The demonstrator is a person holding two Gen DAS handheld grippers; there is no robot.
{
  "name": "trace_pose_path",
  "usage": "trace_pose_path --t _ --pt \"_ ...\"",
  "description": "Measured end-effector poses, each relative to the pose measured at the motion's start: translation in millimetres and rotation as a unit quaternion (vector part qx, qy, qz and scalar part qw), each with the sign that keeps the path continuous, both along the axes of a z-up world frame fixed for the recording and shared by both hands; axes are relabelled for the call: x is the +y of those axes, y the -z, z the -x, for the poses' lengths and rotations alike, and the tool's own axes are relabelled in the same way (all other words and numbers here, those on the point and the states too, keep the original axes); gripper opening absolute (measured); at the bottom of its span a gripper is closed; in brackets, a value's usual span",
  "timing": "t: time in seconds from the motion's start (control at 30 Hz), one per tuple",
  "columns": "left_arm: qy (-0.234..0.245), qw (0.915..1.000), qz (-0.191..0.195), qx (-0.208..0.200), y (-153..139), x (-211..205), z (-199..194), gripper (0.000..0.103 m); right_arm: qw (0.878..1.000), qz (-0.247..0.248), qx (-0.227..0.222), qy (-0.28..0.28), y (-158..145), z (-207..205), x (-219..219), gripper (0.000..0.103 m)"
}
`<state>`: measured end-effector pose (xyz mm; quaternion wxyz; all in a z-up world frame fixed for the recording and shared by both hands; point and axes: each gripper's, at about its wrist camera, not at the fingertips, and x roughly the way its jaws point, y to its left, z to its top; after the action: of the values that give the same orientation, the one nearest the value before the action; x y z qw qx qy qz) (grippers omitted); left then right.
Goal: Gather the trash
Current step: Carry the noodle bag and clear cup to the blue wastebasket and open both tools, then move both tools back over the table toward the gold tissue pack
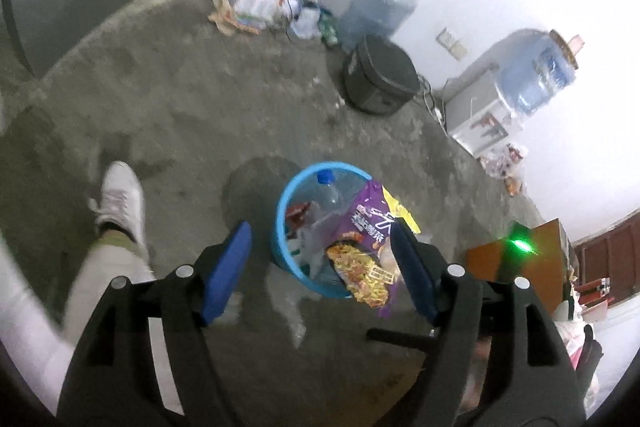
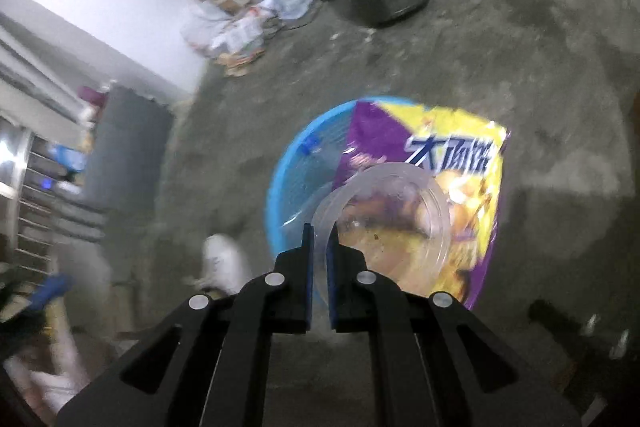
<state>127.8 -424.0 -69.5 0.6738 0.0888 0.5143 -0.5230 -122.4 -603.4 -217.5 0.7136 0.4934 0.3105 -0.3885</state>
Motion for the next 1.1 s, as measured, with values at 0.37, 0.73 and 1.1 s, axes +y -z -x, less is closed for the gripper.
trace_pose_path --t 0.37,0.73,1.1 --pt "-0.043 0.9968 0.016 -0.066 -45.3 120.1 -11.5 0.071 0.989 -0.148 0.030 -0.007 137.4 -44.3 -39.0 0.014" --pt "-0.082 0.9936 0.029 -0.071 -49.7 167.0 -21.1 0.071 0.985 -0.142 0.068 -0.069 133.8 -69.4 -43.0 0.028" --pt "-0.132 0.9871 0.053 -0.074 -61.0 229.0 -21.4 0.073 0.989 -0.055 0.099 -0.098 29.0 -63.5 -10.1 0.056"
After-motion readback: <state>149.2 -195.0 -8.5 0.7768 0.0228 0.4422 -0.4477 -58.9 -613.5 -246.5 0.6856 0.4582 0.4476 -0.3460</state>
